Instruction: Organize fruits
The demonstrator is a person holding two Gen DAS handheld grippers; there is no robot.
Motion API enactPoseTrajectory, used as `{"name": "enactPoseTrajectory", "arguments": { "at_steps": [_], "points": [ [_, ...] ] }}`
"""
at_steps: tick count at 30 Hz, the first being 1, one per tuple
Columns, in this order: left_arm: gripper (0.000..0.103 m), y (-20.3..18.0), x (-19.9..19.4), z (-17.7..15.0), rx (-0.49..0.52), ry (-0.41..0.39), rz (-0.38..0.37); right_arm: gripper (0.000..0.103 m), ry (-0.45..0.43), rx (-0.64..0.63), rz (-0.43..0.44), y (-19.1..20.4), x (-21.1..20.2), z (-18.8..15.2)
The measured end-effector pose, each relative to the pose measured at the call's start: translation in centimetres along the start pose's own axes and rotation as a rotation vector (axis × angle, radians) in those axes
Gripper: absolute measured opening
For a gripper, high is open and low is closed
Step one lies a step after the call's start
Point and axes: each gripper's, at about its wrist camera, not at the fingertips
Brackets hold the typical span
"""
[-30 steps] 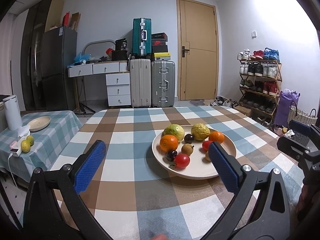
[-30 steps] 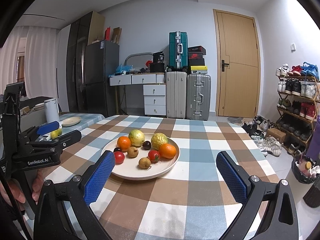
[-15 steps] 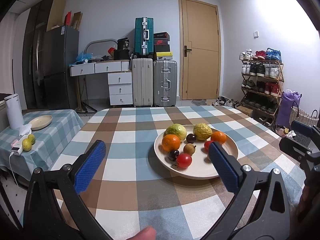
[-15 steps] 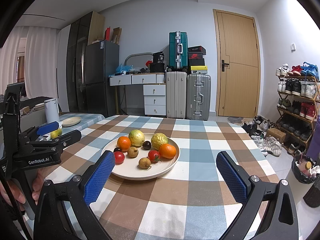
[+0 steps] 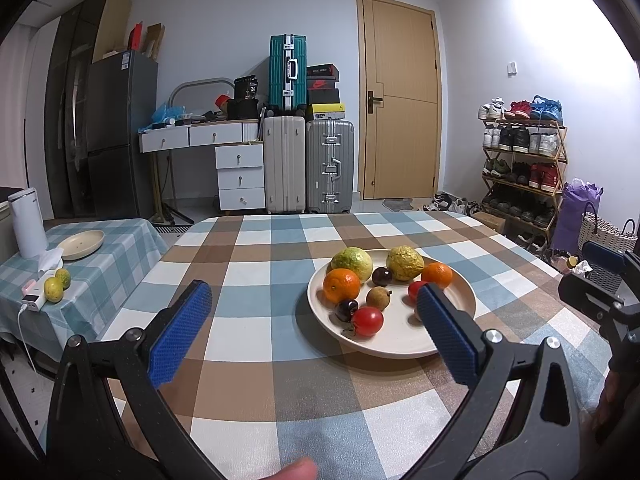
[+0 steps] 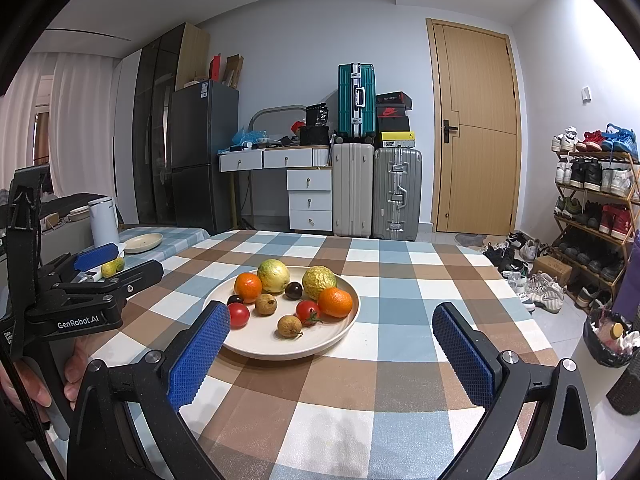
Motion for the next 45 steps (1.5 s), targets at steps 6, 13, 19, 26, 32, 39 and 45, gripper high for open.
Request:
{"name": "enactPoseTrajectory", "arguments": {
  "at_steps": [6, 13, 19, 26, 32, 39, 45],
  "points": [
    [0.102, 0.01, 0.04, -0.04, 0.001, -0.001, -0.002, 0.103, 0.000, 0.000, 0.000, 0.00, 0.00, -0.01],
    [0.102, 0.01, 0.06, -0.04, 0.001, -0.002, -0.003, 0.103, 0.000, 0.000, 0.000, 0.01, 0.02, -0.02],
    [0.102, -0.02, 0.03, -0.06, 0.001, -0.002, -0.002, 0.103, 0.000, 0.000, 0.000, -0.01, -0.01, -0.02],
    [0.102, 0.21, 0.16, -0.12, 0.001, -0.002, -0.002, 0.103, 0.000, 0.000, 0.000, -0.01, 0.00, -0.03],
    [0.102, 0.22, 0.15, -0.13, 0.001, -0.002, -0.002, 0.103, 0.000, 0.000, 0.000, -0.01, 0.00, -0.03],
    [0.102, 0.00, 0.07, -0.12, 0.003, -0.002, -0.004, 0.103, 0.000, 0.000, 0.001, 0.01, 0.04, -0.05],
    [0.102, 0.02, 0.08, -0.15, 0.003, -0.003, -0.004, 0.103, 0.000, 0.000, 0.000, -0.01, 0.01, -0.03]
  ]
}}
Point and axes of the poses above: each gripper's, at about its wrist camera, not at the fingertips, and x roughly the way its jaws point, y to its left, z to its top, and after that the axes turned 11 degrees about -z, right-handed
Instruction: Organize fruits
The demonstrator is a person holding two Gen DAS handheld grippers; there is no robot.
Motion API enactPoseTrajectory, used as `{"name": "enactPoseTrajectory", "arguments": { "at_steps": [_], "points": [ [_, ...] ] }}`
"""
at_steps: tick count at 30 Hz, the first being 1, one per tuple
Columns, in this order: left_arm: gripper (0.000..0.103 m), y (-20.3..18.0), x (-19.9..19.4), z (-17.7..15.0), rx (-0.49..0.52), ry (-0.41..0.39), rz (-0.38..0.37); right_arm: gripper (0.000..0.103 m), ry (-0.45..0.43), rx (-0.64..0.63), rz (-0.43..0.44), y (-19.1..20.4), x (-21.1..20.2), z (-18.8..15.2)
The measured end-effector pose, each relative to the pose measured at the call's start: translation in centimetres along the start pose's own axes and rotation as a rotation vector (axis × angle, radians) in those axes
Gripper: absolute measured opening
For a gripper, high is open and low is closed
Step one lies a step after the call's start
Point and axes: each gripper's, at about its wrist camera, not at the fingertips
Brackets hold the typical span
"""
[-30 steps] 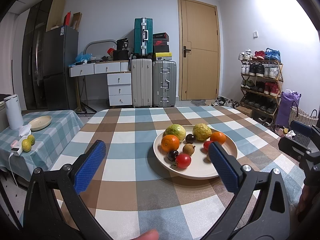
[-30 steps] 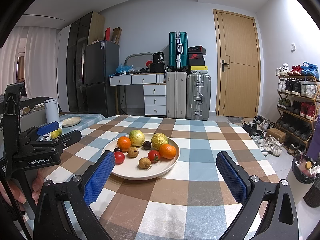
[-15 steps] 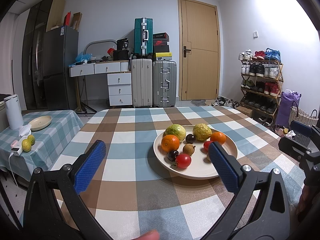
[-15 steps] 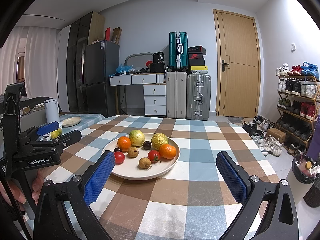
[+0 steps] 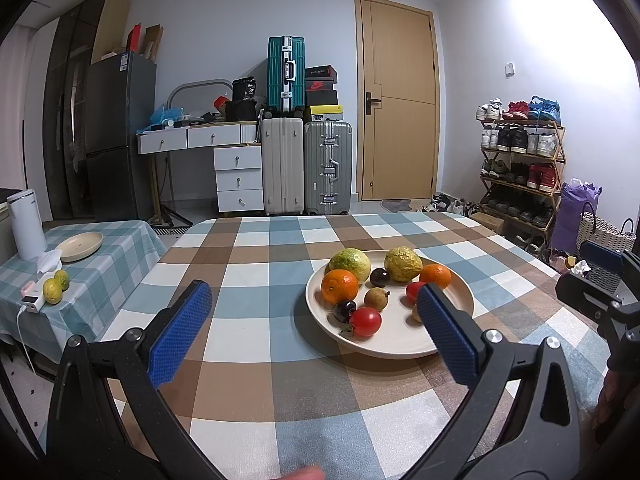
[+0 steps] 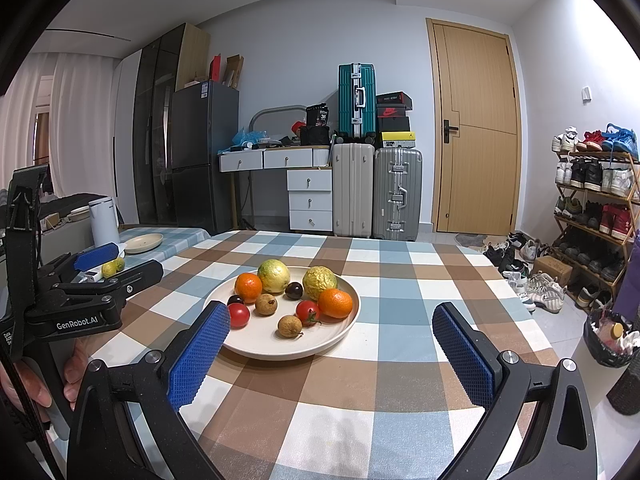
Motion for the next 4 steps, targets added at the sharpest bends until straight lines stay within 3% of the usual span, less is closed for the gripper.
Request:
{"name": "enactPoseTrajectory", "arguments": {
  "at_steps": [4],
  "points": [
    [0.102, -0.01, 0.00, 0.00, -0.001, 0.001, 0.000, 0.103, 0.000, 0.000, 0.000, 0.01, 0.03, -0.01]
  ]
}}
Point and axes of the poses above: each gripper's, at about its wrist camera, not at the fingertips, and x roughly the way its jaws point, y to its left, z to its top, and after that the axes turned 11 degrees about -z, right-handed
